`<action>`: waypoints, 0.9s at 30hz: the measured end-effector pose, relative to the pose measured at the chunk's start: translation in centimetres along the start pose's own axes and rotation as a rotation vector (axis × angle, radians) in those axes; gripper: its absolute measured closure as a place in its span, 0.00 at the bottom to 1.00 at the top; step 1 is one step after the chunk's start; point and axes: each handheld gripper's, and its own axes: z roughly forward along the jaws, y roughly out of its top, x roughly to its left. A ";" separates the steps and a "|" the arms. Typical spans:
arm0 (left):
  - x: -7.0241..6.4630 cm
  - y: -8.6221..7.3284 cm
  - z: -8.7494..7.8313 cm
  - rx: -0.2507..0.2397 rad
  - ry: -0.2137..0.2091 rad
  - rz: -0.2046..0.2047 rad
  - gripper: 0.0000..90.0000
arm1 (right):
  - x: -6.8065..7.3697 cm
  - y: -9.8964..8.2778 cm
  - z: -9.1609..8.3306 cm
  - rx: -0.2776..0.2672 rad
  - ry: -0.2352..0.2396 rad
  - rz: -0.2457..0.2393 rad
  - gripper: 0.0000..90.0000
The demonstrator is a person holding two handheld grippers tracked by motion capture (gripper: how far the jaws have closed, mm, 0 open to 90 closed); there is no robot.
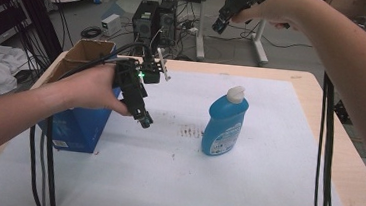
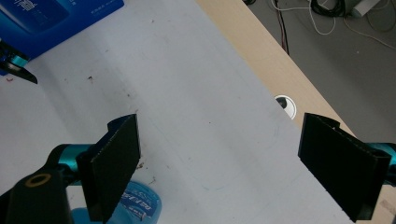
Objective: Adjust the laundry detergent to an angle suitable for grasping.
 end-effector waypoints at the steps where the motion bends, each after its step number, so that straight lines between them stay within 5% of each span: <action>1: 0.0 0.0 0.0 0.000 0.001 -0.002 0.17 | 0.0 0.0 0.0 0.001 0.001 0.000 0.14; 27: -0.3 0.8 -1.8 -0.021 -0.003 0.039 0.17 | -0.8 -0.5 -0.2 -0.008 0.023 0.006 0.14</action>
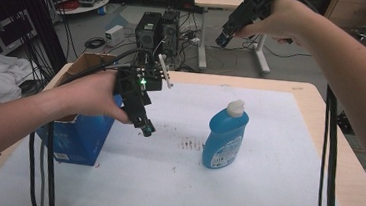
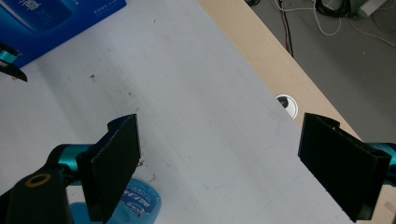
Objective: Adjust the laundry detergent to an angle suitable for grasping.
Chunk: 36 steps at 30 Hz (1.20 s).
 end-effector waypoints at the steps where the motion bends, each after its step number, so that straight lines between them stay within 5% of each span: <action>1: 0.0 0.0 0.0 0.000 0.000 -0.001 0.17 | 0.0 0.0 0.0 -0.005 0.003 -0.003 0.14; 16: 0.2 0.0 -0.7 -0.021 0.003 -0.009 0.17 | -0.4 -0.1 0.3 0.005 0.016 -0.001 0.14; 36: -0.6 2.5 -2.5 -0.219 -0.020 -0.013 0.17 | -0.8 -0.5 -0.2 0.002 0.011 0.010 0.14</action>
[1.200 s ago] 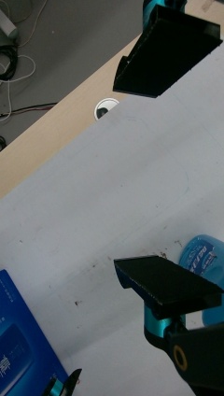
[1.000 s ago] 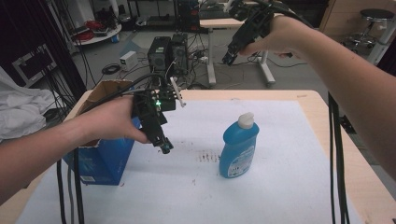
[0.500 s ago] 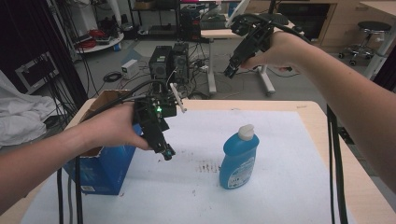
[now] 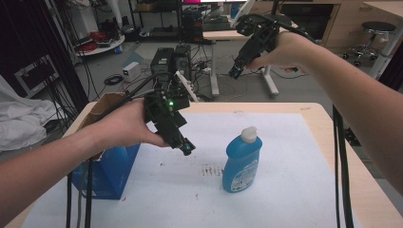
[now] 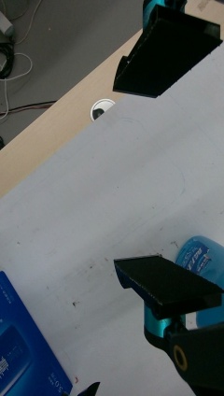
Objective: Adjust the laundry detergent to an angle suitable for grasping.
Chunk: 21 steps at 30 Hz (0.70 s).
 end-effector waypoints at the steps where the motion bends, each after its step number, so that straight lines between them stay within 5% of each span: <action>1: -0.1 0.2 0.0 -0.009 -0.002 0.000 0.17 | 0.0 0.0 0.0 -0.001 0.000 0.000 0.14; 8: -0.7 1.2 0.2 -0.037 -0.005 0.014 0.17 | -0.2 -0.2 -0.3 -0.001 0.001 0.007 0.14; 11: -1.2 1.5 0.5 -0.085 -0.018 -0.026 0.17 | -0.3 -0.3 -0.3 -0.001 0.000 0.006 0.14; 13: -1.2 1.9 0.5 -0.076 -0.029 0.003 0.17 | -0.4 -0.3 -0.3 0.001 0.000 0.010 0.14; 21: -2.1 3.3 1.7 -0.118 -0.041 0.008 0.17 | -0.5 -0.4 -0.3 0.002 -0.001 0.012 0.14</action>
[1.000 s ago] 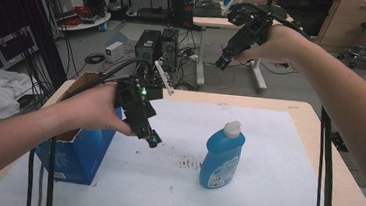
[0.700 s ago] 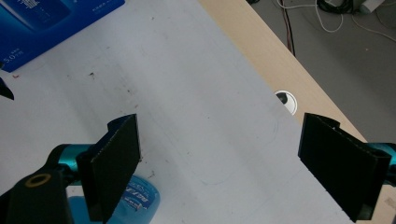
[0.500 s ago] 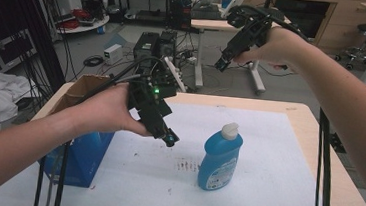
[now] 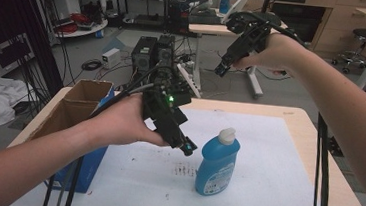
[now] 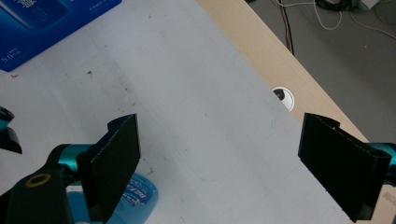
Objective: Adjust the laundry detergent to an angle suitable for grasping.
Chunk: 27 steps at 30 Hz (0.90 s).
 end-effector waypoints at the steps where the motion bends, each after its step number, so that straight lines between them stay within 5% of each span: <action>1: -0.1 0.2 0.2 -0.005 0.000 0.004 0.17 | 0.0 0.0 0.0 -0.003 0.001 0.000 0.14; 27: -1.5 1.9 5.0 -0.031 0.012 -0.034 0.17 | -0.1 -0.2 -0.3 0.001 0.003 -0.002 0.14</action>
